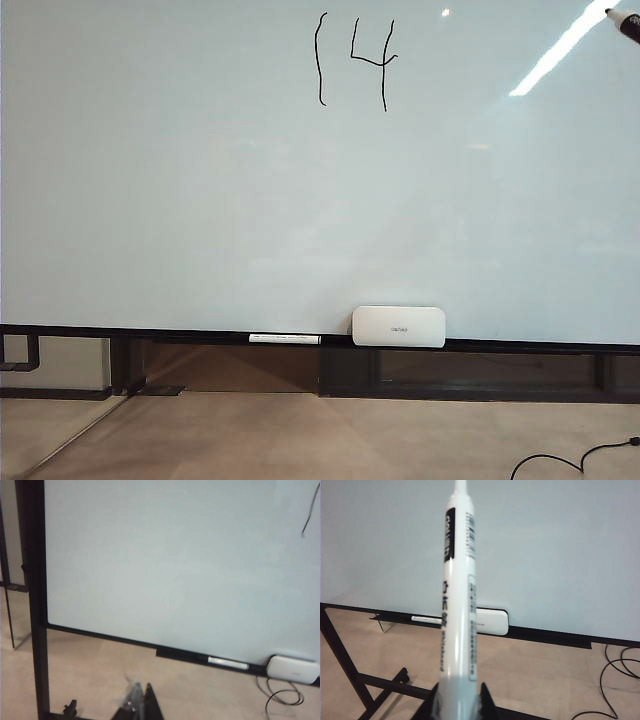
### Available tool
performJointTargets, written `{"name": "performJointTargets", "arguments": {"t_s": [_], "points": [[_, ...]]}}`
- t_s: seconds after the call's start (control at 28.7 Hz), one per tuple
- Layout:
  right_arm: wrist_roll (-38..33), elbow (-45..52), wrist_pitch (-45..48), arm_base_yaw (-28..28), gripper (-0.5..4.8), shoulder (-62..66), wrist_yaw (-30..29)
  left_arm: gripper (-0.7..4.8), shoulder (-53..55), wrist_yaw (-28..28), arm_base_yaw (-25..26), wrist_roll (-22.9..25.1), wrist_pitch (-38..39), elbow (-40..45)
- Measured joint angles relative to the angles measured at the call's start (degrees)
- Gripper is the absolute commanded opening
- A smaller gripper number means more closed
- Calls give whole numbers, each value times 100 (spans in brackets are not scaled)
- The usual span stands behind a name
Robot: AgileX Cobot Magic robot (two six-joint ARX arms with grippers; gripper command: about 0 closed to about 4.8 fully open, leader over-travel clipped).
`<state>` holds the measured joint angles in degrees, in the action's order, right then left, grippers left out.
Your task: Reach to the right to find the marker pen, pick it up, and write the number 14 on the whiteboard.
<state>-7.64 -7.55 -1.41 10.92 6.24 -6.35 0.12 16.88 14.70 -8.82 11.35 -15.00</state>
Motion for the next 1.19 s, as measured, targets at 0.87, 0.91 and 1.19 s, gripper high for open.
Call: {"name": "performJointTargets", "arguments": {"t_s": [0.87,0.91,1.19], "points": [[463,710,498,0,-1,4,33,-6,0,468,-15,472,-1029,1469],[476,710,498,0,-1,4,33,-6,0,472,-15,511,-1043,1464],[885,715,409,-4,-1,4,282,-6,0,479,-15,656,-1049,1464]]}}
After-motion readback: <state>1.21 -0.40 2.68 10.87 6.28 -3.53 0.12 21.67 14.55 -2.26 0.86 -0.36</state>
